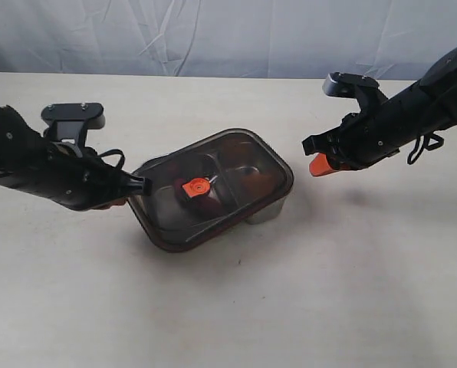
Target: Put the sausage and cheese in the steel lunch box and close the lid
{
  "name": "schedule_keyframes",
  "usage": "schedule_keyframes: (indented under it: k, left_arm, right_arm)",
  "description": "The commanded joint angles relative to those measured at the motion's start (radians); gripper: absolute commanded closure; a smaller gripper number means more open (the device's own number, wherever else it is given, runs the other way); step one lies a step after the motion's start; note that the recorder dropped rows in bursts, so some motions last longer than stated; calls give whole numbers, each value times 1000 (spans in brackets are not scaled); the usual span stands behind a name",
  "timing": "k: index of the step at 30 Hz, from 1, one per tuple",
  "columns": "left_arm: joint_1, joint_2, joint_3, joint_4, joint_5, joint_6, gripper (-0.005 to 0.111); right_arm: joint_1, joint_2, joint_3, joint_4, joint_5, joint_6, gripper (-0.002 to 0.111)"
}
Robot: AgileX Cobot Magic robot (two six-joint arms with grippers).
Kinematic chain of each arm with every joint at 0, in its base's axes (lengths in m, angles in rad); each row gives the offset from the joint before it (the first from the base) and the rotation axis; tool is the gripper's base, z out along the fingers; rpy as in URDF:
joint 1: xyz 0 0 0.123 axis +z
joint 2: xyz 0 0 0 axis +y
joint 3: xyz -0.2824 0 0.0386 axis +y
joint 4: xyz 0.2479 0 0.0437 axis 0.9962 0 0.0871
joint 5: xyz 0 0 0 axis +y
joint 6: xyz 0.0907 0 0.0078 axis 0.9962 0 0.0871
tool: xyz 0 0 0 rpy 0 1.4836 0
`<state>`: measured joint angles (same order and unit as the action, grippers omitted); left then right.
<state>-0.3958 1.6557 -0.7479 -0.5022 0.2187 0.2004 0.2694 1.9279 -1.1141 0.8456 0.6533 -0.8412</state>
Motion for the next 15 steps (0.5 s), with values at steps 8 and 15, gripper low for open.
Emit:
schedule_keyframes:
  k: [8,15]
  left_arm:
    - [-22,20,-30,-15,-36,-6,107]
    - [-22,15,-61,5,-10,-6,107]
  right_arm:
    - [0,-9,2,-6,19,1,109]
    - [0,-9,2,7,50,1,109]
